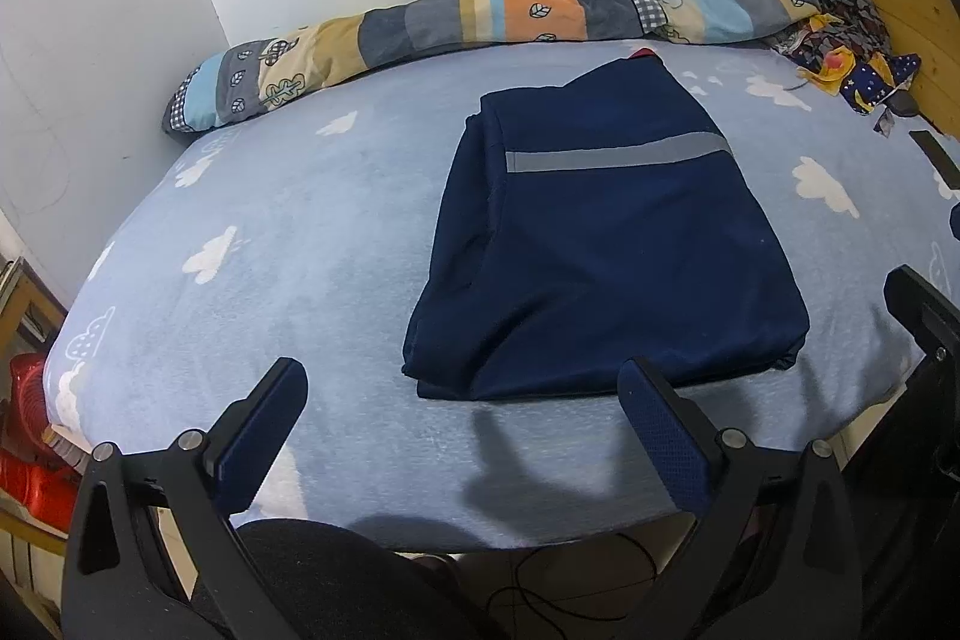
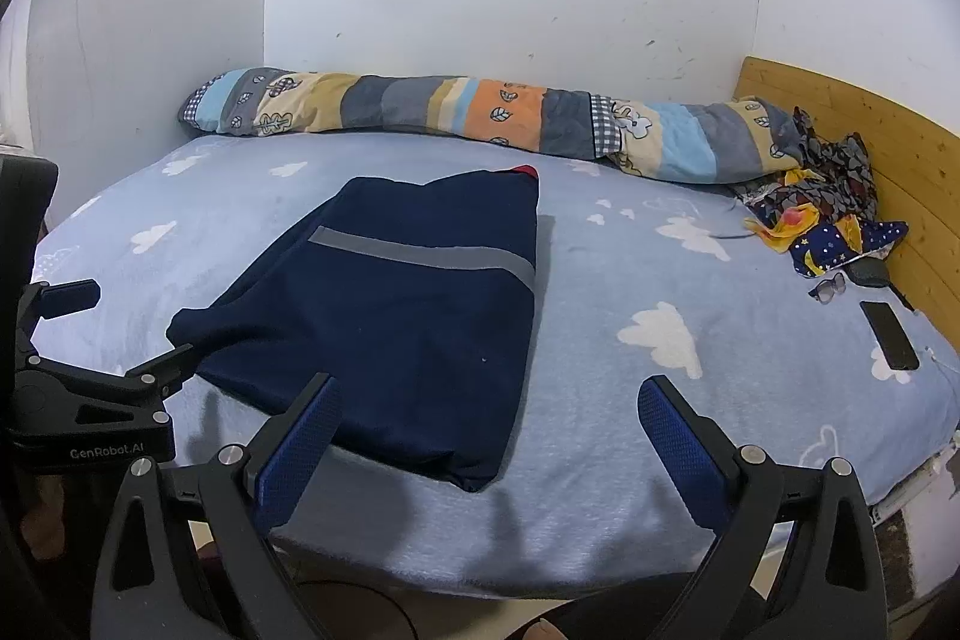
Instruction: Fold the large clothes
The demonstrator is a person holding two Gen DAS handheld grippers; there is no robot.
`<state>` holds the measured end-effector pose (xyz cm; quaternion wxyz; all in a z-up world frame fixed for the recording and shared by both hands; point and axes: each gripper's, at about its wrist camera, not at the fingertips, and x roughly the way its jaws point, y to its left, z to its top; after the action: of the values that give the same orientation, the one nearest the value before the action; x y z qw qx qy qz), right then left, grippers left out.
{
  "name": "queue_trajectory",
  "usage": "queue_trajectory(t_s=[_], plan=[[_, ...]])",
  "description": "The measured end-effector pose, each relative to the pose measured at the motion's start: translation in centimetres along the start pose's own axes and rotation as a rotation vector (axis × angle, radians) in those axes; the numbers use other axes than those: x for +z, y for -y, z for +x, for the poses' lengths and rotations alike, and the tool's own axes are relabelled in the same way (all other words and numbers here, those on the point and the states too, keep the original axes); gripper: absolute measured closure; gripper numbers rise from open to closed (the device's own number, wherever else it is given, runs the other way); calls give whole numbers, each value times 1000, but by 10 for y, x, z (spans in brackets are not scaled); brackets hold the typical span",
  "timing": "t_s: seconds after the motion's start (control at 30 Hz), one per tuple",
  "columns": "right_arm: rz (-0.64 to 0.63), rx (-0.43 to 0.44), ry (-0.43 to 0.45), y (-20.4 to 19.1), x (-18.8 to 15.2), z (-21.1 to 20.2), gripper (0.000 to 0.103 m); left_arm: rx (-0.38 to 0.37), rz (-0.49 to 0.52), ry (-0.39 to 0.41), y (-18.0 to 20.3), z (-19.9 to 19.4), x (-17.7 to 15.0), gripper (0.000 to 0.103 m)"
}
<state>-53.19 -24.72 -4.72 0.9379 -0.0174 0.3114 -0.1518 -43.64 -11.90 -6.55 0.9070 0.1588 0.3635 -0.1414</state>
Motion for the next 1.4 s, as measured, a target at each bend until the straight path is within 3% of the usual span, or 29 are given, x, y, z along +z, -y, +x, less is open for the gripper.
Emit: queue_trajectory(t_s=[1.4], plan=[[-19,3,-7,4,-1,3,3,-7,-10,-8,-3,0,-1,0]])
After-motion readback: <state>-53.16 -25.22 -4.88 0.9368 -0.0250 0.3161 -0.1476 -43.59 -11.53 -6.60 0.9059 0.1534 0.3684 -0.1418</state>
